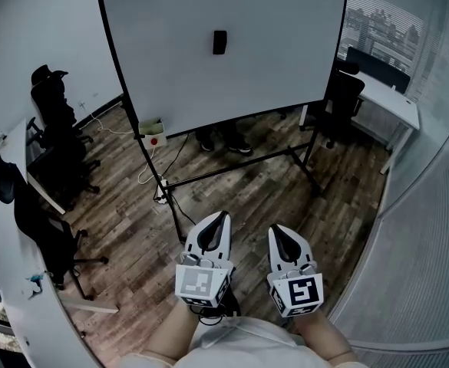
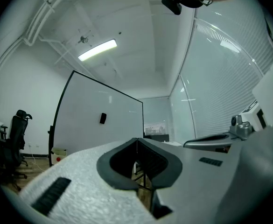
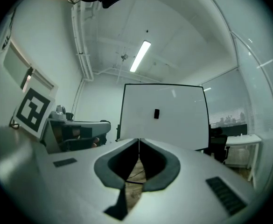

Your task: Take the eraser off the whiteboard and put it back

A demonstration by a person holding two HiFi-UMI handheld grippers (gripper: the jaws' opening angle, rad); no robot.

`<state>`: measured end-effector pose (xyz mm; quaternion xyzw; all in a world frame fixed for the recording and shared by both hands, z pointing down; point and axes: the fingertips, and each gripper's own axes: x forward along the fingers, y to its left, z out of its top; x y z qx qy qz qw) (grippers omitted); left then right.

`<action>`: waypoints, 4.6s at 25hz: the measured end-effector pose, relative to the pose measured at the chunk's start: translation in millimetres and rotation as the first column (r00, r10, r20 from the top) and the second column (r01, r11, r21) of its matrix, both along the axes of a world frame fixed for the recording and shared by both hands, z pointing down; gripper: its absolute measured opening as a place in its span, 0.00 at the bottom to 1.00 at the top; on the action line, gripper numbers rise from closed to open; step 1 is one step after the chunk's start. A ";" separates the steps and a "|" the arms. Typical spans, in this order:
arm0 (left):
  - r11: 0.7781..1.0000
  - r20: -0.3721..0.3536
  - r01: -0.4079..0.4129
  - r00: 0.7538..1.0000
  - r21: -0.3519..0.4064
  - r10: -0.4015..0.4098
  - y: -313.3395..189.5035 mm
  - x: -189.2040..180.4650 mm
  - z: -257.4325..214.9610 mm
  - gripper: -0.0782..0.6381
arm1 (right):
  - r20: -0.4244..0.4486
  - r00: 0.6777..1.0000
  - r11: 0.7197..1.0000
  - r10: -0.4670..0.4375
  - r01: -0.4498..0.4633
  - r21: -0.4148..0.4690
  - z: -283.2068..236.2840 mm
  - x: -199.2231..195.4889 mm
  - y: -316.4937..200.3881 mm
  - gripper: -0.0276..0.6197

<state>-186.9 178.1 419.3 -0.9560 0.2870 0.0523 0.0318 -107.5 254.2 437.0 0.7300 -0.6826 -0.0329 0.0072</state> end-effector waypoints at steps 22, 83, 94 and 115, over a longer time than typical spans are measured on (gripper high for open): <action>0.997 -0.032 0.011 0.999 0.077 -0.008 -318.2 156.3 -40.0 0.13 | -0.007 1.000 0.997 0.010 -0.010 0.072 -31.5 167.0 -315.8 0.09; 0.814 0.008 0.548 0.828 0.193 -0.560 -609.5 285.9 -141.3 0.50 | -0.028 0.952 0.952 -0.306 0.306 0.019 -42.5 302.2 -513.0 0.09; 0.821 -0.026 0.536 0.840 0.198 -0.542 -595.6 281.0 -146.7 0.46 | -0.026 0.954 0.954 -0.299 0.299 0.014 -39.0 305.3 -508.4 0.09; 0.866 -0.002 0.482 0.874 0.137 -0.486 -476.6 205.1 -48.0 0.46 | -0.010 0.933 0.933 -0.359 0.359 0.017 -25.8 244.0 -502.7 0.09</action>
